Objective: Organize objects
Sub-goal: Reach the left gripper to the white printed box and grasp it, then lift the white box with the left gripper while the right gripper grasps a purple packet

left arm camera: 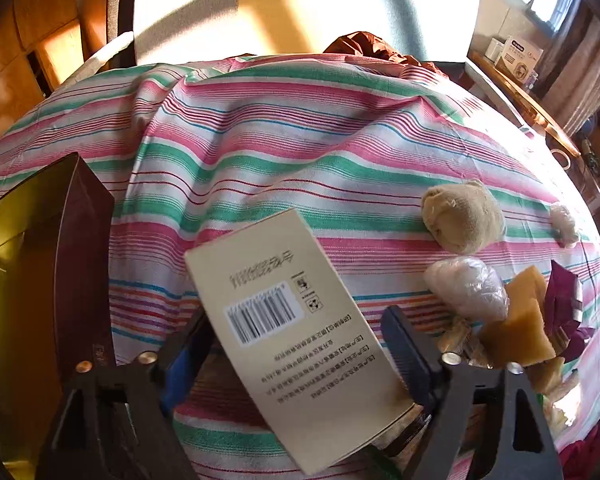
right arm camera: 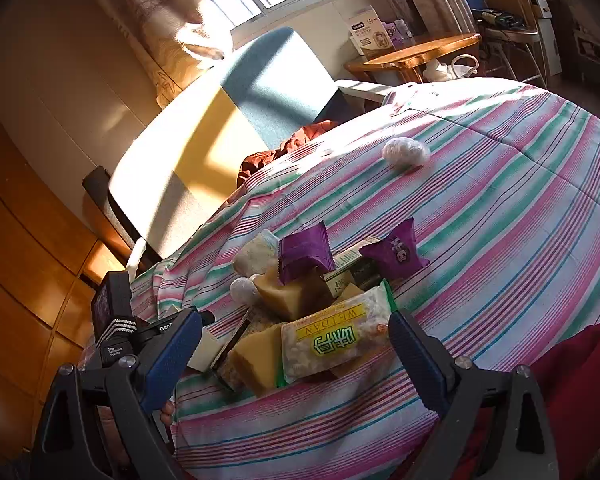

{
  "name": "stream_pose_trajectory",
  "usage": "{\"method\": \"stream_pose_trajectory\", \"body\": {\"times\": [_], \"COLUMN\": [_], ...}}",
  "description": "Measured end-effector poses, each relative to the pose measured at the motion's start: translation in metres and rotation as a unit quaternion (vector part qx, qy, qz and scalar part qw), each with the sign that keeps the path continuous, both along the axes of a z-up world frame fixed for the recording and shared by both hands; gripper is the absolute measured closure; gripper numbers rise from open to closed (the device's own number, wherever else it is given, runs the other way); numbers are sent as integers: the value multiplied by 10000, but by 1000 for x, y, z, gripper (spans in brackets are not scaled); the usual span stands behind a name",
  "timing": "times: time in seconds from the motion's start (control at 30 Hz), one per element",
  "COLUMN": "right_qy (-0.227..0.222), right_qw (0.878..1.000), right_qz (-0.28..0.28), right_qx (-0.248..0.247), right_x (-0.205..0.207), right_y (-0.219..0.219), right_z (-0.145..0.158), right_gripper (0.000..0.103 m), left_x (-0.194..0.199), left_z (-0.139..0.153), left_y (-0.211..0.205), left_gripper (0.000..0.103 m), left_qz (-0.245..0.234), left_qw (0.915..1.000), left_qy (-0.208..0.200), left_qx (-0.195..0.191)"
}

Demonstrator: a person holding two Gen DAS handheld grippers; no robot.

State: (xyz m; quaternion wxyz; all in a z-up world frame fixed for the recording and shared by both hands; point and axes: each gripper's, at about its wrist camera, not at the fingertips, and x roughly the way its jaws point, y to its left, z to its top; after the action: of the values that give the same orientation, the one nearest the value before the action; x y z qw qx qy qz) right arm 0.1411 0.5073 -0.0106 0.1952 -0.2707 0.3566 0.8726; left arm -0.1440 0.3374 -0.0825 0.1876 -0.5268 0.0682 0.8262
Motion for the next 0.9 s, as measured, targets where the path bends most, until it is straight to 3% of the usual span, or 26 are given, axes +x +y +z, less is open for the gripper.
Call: {"method": "stream_pose_trajectory", "body": {"times": [0.03,0.2,0.33,0.7,0.9], "right_qy": [-15,-90,-190,-649,-836], "right_qw": [10000,10000,9998,9978,9962], "right_qz": [5,-32,-49,115,197], "right_qx": [-4,-23,-22,31,-147], "right_x": [0,-1,-3,-17,-21], "right_y": [0,1,0,-2,1], "right_z": [0,-2,-3,-9,-15], "right_gripper": [7,7,7,8,17], "left_x": [3,14,24,82,117], "left_z": [-2,-4,-3,4,4], "left_y": [0,-6,-4,-15,-28], "left_gripper": [38,40,52,53,53], "left_qz": [-53,-283,-539,-1227,-1509], "left_qw": [10000,9994,9978,9887,9849], "left_qy": [8,172,319,850,845], "left_qx": [-65,-139,-215,-103,32]}}
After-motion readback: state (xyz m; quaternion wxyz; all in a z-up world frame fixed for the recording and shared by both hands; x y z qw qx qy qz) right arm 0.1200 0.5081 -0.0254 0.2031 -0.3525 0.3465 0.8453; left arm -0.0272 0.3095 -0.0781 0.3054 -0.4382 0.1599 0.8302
